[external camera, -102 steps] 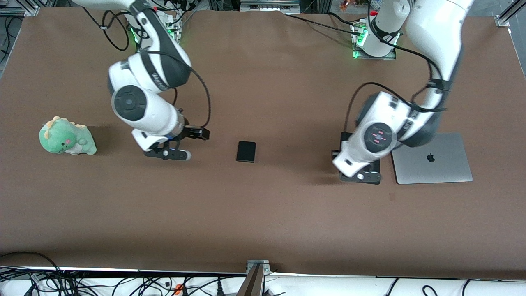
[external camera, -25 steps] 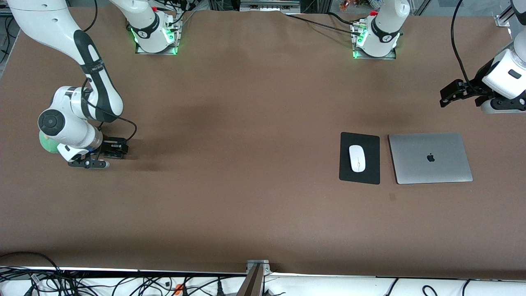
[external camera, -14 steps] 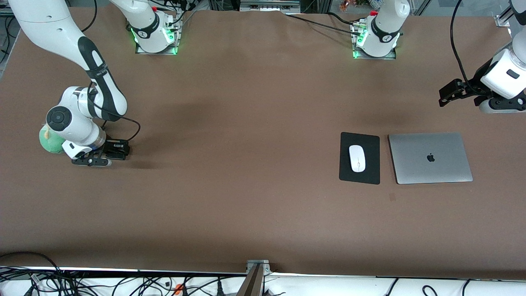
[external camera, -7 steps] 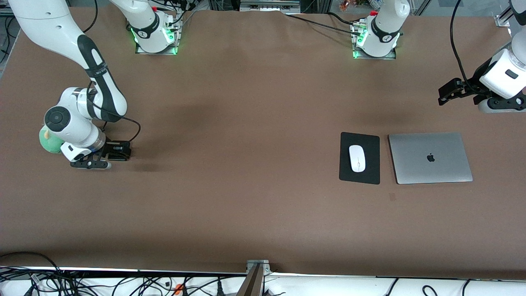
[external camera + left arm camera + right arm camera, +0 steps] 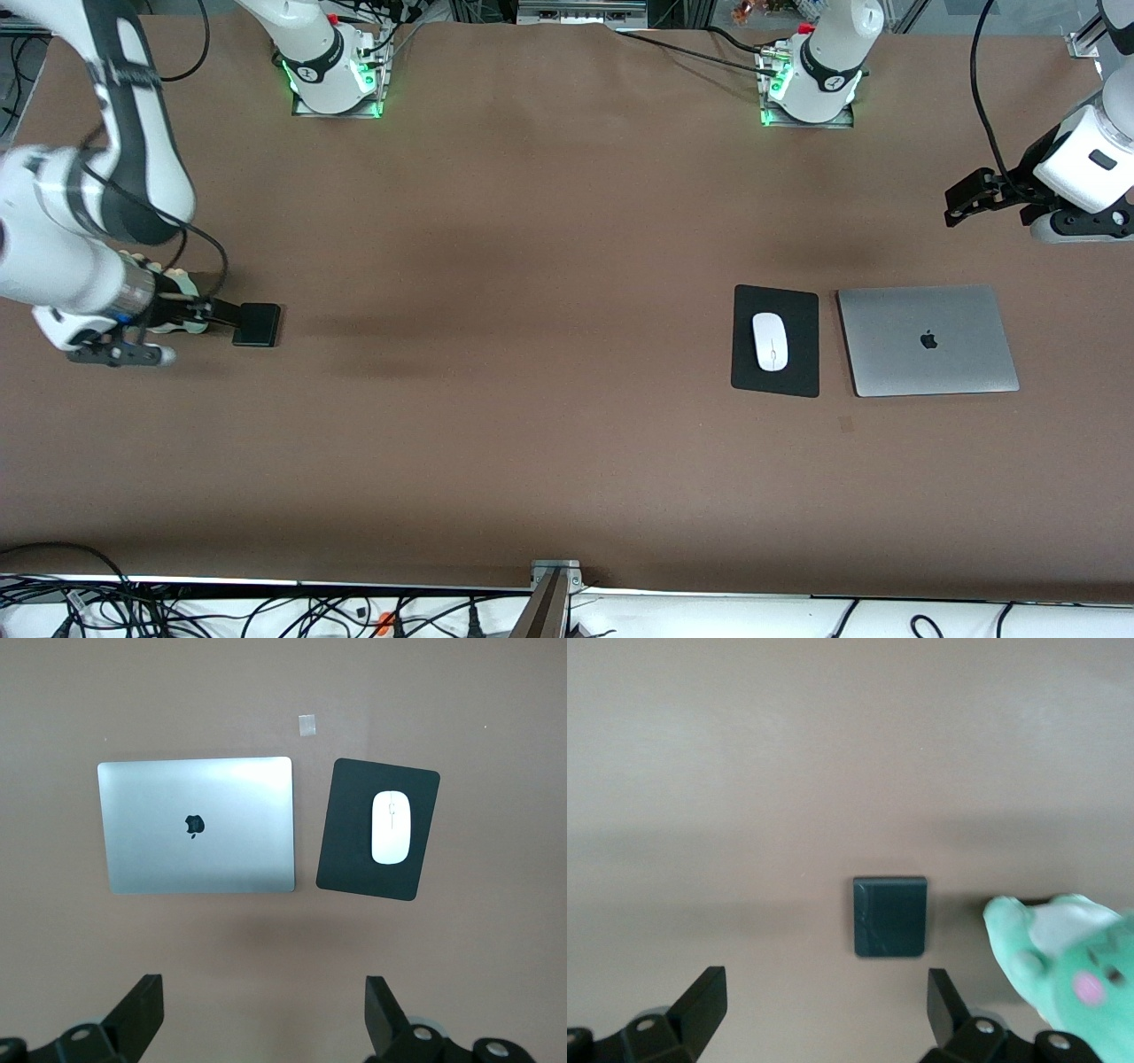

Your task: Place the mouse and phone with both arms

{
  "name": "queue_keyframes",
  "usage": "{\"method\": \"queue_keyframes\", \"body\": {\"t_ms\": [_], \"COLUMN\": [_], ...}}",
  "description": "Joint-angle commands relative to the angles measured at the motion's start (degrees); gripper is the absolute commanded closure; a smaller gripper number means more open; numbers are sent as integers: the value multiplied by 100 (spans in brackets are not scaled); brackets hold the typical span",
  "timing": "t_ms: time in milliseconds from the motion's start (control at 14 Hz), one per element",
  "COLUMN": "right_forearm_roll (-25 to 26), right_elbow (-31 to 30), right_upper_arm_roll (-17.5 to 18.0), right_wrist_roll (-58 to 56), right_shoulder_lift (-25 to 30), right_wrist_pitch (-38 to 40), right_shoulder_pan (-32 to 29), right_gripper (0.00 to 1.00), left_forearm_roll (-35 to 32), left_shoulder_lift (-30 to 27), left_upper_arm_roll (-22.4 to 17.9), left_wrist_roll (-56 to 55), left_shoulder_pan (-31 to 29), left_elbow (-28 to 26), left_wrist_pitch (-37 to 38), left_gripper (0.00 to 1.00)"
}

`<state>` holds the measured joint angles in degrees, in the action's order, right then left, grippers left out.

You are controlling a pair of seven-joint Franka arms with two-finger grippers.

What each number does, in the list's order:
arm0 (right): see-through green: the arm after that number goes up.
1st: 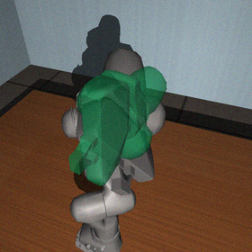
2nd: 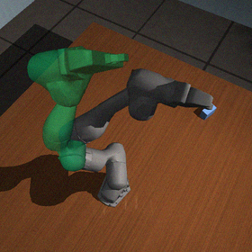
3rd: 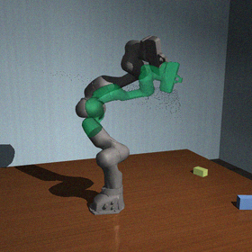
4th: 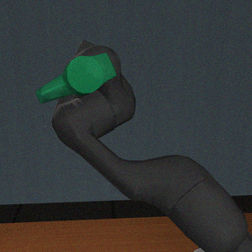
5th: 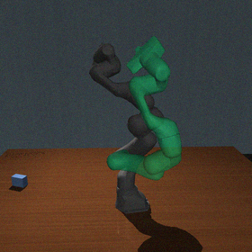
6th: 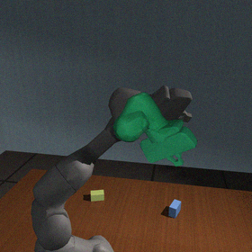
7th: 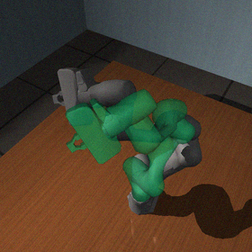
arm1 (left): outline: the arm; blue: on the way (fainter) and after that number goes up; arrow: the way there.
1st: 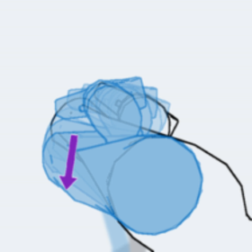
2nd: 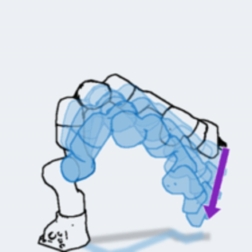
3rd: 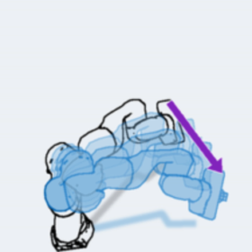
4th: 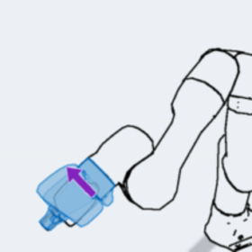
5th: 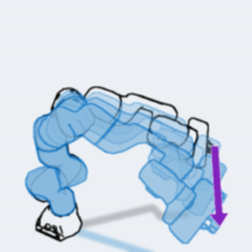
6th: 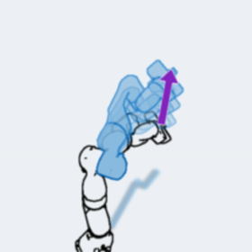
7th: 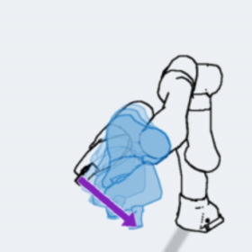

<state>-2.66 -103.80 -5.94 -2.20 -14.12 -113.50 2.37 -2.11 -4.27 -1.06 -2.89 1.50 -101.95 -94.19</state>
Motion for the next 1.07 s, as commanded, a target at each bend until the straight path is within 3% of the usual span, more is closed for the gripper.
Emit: {"method": "queue_keyframes", "body": {"t_ms": [0, 357, 571, 714, 1000], "right_forearm_roll": [-112, -24, -7, 63, 55], "right_elbow": [-53, 1105, 1589, 1818, 1845], "right_upper_arm_roll": [67, -3, -231, -424, -452], "right_wrist_roll": [-131, -70, -79, -114, -123], "right_shoulder_lift": [725, 885, 990, 1008, 1140], "right_wrist_pitch": [652, 2067, 2725, 2991, 3246], "right_shoulder_pan": [-105, -114, 35, 158, 150], "right_gripper": [0, 0, 0, 0, 0], "left_forearm_roll": [106, 106, 106, 106, 106], "left_shoulder_lift": [-118, -118, -118, -118, -118], "left_upper_arm_roll": [27, 18, 18, 18, 18], "left_wrist_roll": [113, 113, 113, 113, 113], "left_shoulder_pan": [-27, -36, -27, -36, -36], "left_elbow": [-70, -70, -70, -70, -70], "left_wrist_pitch": [50, 50, 50, 50, 59], "left_gripper": [0, 0, 0, 0, 0]}}
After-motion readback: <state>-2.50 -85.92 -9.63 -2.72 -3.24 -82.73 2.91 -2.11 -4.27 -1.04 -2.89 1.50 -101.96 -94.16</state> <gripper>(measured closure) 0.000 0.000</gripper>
